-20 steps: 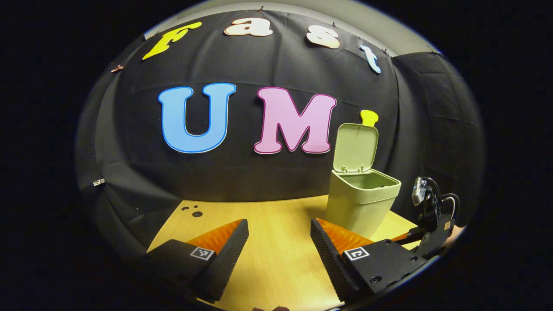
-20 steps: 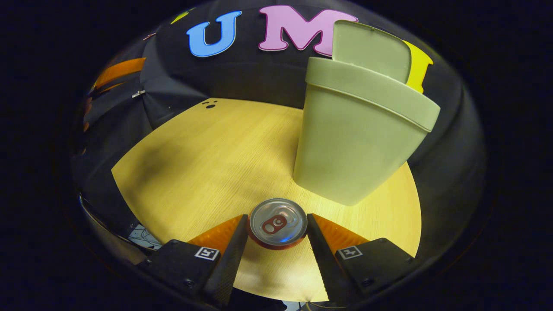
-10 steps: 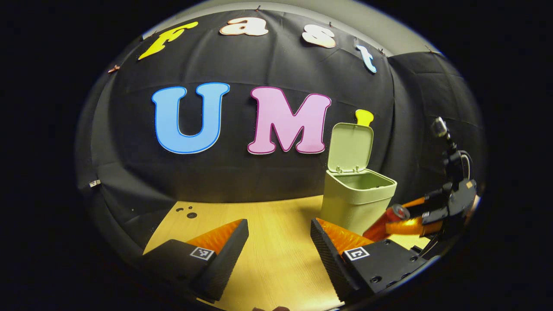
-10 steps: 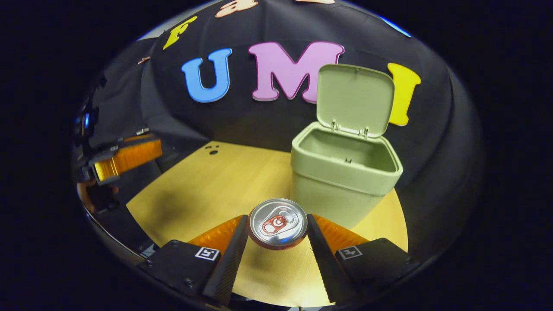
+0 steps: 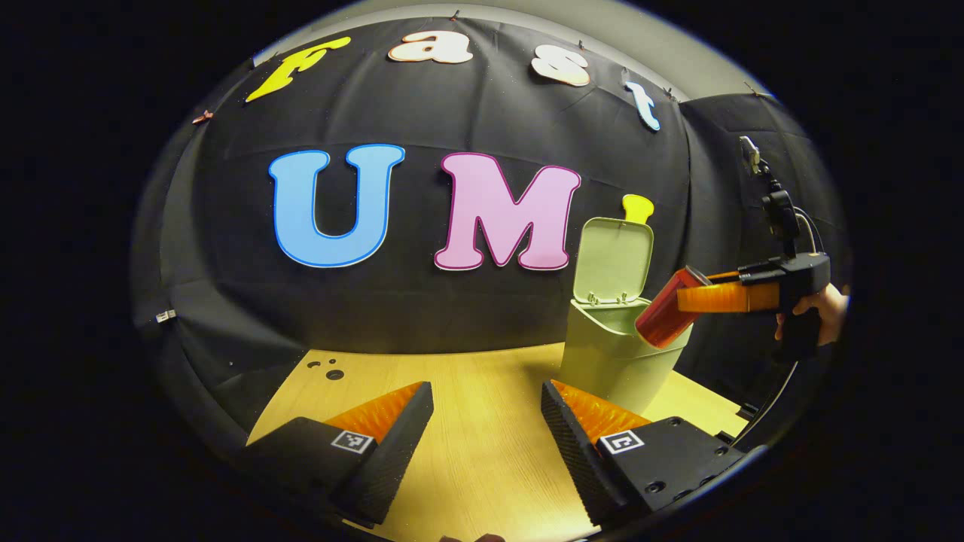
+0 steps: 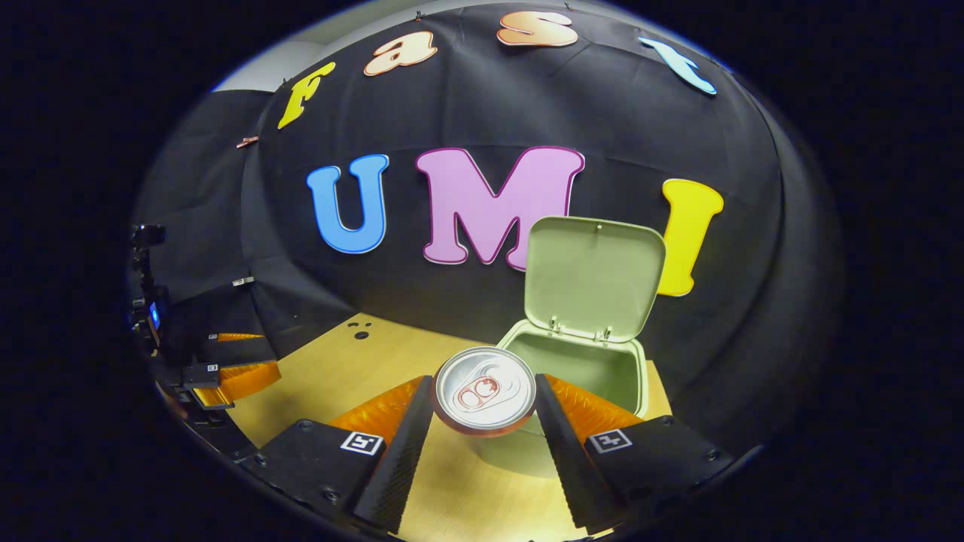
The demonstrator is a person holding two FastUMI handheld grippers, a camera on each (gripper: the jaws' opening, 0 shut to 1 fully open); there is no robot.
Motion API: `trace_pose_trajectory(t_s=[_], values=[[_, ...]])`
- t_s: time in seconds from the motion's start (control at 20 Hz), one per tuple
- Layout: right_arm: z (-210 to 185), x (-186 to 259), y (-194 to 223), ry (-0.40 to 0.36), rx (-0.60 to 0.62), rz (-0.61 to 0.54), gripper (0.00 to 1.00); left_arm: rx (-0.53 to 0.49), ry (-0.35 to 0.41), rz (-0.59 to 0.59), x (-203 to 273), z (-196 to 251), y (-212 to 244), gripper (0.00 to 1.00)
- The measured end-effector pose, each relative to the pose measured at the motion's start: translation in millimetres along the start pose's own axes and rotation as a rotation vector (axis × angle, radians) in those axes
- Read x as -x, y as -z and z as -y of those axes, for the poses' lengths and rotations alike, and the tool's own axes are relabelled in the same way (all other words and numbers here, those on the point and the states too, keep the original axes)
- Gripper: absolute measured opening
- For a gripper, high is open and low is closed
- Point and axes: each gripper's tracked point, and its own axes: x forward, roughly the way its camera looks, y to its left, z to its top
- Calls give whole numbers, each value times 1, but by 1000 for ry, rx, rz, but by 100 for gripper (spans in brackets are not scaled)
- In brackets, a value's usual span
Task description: Press the lid of the desktop garbage bin to open it, pick up the crumpled paper on the desktop and throw it into the bin, then pick up the pop can on the desktop and drop it into the bin, and finally close the garbage bin lid.
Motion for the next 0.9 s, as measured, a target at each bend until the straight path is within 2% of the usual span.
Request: trace_pose_trajectory(t_s=[0.15, 0.3, 0.35, 0.45, 0.5, 0.9], values=[[26, -4, -22, 51, 2, 34, 83, 7, -9, 3, 2, -4, -1, 94], [56, -15, -26, 111, -20, 27, 83, 12, -19, -2, 2, -9, 1, 94], [64, -19, -25, 126, -32, 20, 83, 13, -21, -4, 2, -9, 0, 98], [80, -26, -19, 153, -51, 2, 83, 15, -22, -6, 2, -11, 2, 98], [86, -31, -15, 163, -48, -8, 83, 15, -23, -6, 1, -11, 2, 94], [125, -53, 28, 245, -7, -146, 83, 14, -21, -12, -5, -13, 3, 94]])
